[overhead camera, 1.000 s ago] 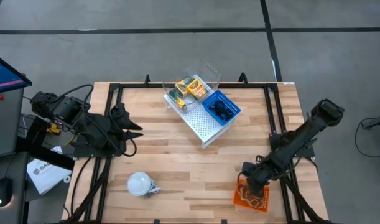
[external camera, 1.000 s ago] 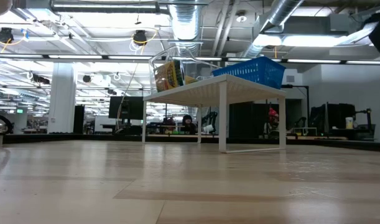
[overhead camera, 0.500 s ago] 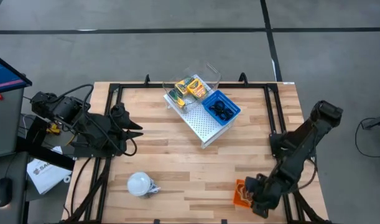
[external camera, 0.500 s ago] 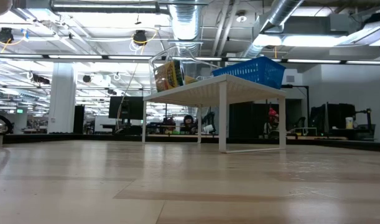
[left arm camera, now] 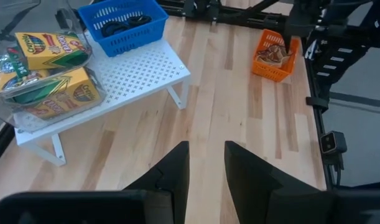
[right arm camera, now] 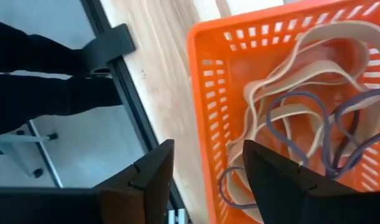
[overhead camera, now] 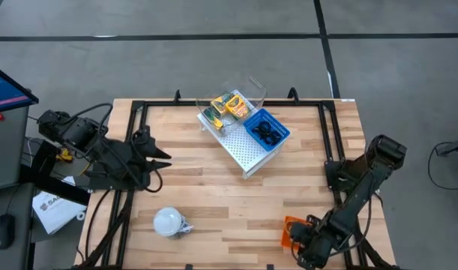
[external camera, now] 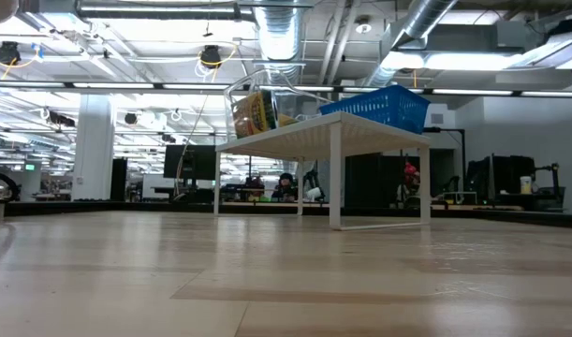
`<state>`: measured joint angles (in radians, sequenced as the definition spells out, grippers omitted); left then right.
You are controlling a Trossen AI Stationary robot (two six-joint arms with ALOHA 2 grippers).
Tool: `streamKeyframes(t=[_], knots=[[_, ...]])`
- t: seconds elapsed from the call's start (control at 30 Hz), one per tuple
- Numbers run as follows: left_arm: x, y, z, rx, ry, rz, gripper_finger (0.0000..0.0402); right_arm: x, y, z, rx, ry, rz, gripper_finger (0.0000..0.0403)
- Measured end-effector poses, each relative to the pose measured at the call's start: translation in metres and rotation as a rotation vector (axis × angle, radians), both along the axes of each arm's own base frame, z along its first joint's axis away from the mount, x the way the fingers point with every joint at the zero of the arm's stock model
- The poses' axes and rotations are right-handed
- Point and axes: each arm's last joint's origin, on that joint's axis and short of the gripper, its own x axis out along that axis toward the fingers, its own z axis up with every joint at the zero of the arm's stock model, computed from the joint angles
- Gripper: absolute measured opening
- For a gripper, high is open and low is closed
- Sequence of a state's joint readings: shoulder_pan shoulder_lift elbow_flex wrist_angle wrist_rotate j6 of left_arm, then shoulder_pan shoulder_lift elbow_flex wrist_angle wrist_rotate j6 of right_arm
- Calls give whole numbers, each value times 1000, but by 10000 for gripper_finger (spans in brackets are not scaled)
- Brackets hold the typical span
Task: Pick & Place Office Desk Supplies
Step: Put the orange bin on the shelf
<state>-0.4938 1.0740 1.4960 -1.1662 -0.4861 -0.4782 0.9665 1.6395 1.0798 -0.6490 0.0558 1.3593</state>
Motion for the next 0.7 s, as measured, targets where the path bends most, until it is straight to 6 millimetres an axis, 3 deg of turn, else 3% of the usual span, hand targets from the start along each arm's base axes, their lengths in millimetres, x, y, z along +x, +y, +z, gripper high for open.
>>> streamKeyframes(t=[0.33, 0.57, 0.7], knots=[[-3, -7, 0, -16, -2, -33, 92, -3, 3, -9, -3, 1, -29, 183], [-3, -7, 0, -20, -2, -31, 92, -1, 10, -30, -34, 42, -10, 182], [-3, -7, 0, -18, -2, -34, 92, 3, 7, -35, -66, 64, -24, 155]])
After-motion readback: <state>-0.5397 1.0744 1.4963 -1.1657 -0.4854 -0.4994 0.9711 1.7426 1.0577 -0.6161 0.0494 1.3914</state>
